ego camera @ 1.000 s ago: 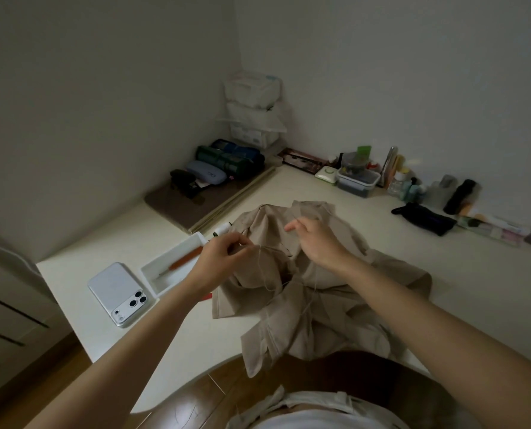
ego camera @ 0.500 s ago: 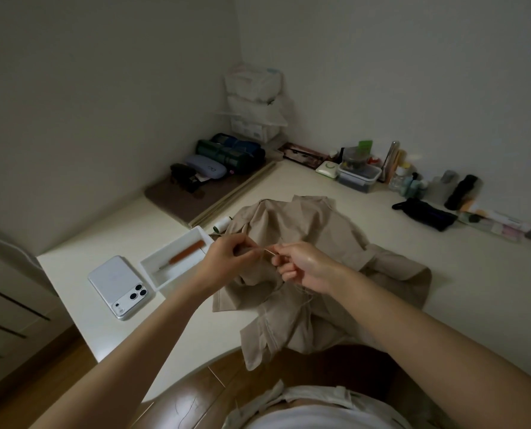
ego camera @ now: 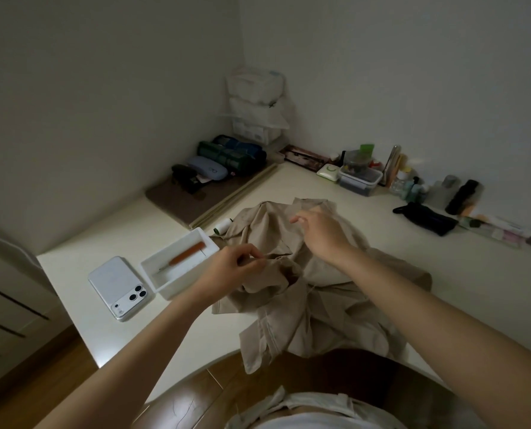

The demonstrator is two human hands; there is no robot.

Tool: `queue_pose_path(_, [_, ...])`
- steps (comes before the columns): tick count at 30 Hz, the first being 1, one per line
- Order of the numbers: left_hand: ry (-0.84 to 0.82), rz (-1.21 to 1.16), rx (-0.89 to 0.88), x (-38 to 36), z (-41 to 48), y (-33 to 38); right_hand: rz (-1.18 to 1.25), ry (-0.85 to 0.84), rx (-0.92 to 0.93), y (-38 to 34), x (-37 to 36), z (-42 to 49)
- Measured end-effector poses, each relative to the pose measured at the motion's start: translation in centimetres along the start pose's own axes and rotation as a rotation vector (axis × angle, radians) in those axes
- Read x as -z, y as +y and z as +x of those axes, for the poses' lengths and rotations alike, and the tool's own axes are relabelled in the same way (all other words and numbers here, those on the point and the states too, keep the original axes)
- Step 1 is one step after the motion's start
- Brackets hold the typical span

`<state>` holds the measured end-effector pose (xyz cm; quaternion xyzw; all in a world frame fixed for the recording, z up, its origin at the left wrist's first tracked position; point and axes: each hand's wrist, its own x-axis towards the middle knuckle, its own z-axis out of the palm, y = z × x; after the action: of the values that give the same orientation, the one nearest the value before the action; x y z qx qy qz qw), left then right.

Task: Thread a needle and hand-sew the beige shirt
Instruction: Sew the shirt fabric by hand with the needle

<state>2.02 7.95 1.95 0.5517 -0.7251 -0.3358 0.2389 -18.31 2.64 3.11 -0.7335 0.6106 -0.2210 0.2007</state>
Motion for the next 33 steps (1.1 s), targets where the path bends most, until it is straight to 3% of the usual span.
queue_pose_path(3, [0.007,-0.019,0.009,-0.1,-0.2,-0.1,0.260,-0.004,0.099,-1.4,-1.1,-1.8])
queue_pose_path(7, [0.009,-0.072,0.021,-0.3,-0.7,-0.2,0.461,-0.051,0.098,-2.1,-2.8,-3.4])
queue_pose_path(21, [0.081,-0.071,-0.042,-0.2,-1.1,-0.4,0.601,-0.225,-0.078,-1.7,-3.5,-4.7])
queue_pose_path(33, [0.097,-0.069,-0.047,-0.2,-1.4,-0.9,0.681,-0.327,-0.069,-1.1,-3.6,-5.2])
